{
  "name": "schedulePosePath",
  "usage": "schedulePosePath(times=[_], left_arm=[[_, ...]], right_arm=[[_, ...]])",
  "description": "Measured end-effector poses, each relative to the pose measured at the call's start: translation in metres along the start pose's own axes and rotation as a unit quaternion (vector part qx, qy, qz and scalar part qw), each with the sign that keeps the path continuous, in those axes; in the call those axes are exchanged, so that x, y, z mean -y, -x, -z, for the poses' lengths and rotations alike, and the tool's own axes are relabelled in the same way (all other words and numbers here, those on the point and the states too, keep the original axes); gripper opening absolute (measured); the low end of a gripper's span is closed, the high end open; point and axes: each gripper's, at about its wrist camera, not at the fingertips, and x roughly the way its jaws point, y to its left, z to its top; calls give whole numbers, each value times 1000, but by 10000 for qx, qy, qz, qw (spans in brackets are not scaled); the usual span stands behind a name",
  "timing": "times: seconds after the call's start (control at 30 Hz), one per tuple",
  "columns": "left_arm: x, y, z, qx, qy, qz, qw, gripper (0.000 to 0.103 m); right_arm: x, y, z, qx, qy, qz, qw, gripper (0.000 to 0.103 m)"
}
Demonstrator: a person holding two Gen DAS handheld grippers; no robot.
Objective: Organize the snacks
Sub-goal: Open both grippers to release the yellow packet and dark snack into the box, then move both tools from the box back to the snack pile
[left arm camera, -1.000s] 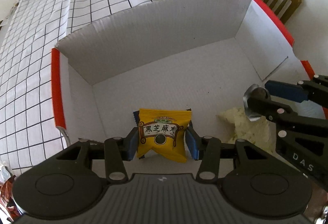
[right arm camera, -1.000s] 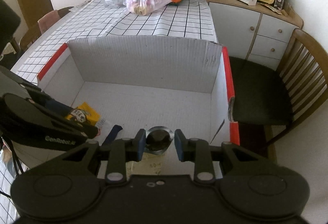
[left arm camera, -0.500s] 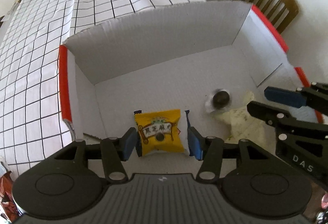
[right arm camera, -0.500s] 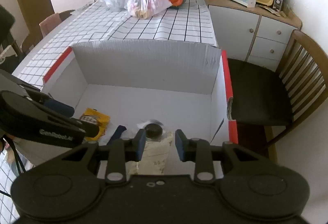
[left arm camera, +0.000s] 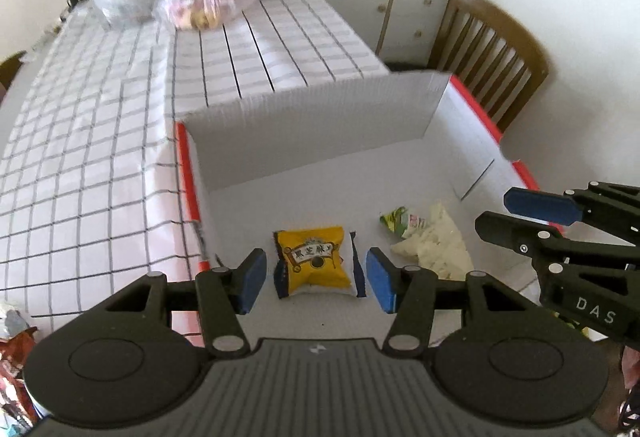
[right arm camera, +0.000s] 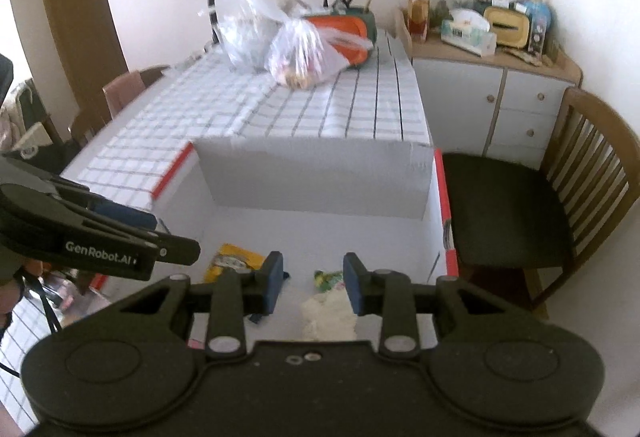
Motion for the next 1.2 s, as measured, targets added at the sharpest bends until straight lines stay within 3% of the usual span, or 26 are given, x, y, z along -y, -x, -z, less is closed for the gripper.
schedulePosePath(times=[0.33, 0.57, 0.7, 0.77, 1.0, 1.07, 1.2], left_arm=[[-15, 55, 16, 658, 22, -31, 9978, 59], [-32, 85, 34, 982, 42, 8, 9952, 63], [-43, 101, 46, 1125, 61, 41, 9936, 63], [-51, 107, 53, 1178, 77, 40, 9930, 67], [-87, 126, 86, 1255, 246, -32, 9918, 71], [-99, 130, 95, 1261, 325, -61, 9915, 74], [-126, 138, 111, 1223, 494, -134, 9912, 76]], right_arm=[[-29, 30, 0, 418, -12, -1, 9991, 36], [-58, 43, 0, 640, 5, -156, 9978, 61], [-75, 47, 0, 663, -43, -267, 9974, 64], [-85, 49, 2, 704, -35, -307, 9970, 81], [-125, 45, 8, 614, 97, -516, 9967, 87], [-138, 44, 10, 627, 139, -531, 9965, 96], [-161, 41, 14, 591, 224, -591, 9962, 100]])
